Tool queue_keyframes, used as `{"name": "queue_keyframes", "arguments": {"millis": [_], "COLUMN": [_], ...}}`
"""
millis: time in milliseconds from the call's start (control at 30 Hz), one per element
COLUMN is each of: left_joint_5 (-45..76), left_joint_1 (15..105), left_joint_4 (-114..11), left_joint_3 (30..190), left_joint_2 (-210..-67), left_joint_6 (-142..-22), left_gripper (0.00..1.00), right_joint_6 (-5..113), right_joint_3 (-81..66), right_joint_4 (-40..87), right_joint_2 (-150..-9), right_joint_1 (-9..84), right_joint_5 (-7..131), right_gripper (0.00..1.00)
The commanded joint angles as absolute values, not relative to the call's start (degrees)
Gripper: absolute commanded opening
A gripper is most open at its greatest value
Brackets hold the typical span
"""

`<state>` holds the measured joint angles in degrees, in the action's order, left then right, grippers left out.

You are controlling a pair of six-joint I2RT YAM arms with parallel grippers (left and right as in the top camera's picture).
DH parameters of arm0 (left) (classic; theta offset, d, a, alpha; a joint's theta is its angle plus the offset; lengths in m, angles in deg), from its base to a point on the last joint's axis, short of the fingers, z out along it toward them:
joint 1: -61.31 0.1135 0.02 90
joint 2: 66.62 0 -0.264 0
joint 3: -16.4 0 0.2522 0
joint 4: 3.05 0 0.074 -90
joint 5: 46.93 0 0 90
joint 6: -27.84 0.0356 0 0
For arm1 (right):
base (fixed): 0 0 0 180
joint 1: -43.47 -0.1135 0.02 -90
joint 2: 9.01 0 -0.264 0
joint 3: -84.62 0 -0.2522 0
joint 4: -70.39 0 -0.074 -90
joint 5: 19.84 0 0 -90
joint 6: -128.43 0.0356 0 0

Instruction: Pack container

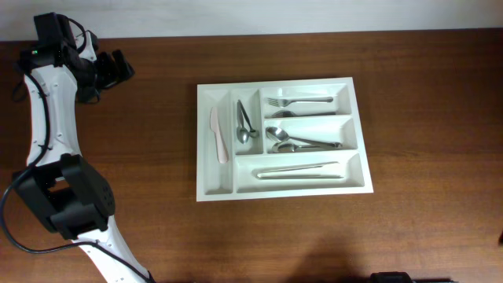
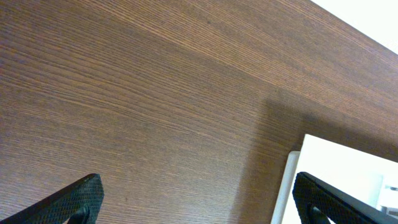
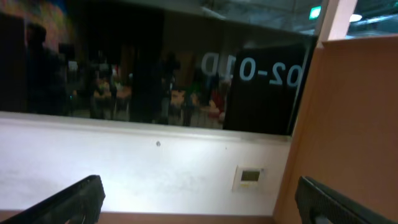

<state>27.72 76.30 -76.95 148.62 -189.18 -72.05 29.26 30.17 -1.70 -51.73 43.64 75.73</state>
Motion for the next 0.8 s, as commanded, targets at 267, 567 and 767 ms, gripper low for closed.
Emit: {"name": "queue_keyframes", "arguments": {"millis": [267, 567, 767], "left_joint_5": [27.89, 27.89, 27.89], "left_joint_1": [76.75, 76.75, 76.75], "left_joint_4": [-76.84, -76.84, -76.84], "left_joint_3": [149.14, 149.14, 149.14], "left_joint_2": [-187.37, -187.37, -187.37], "left_joint_6": [-71.13, -71.13, -71.13], "left_gripper": [0.99, 0.99, 0.99], "right_joint_6": [45.83, 53.92, 53.87], "right_joint_3": [-21.46, -60.6, -74.44], "right_joint_4": [21.78, 50.26, 62.19], "right_joint_2": [-22.03, -11.1, -11.01], "right_joint_1": [43.53, 43.53, 43.53], "right_joint_5": [72.95, 74.68, 76.84], "right_gripper": [0.99, 0.99, 0.99]}}
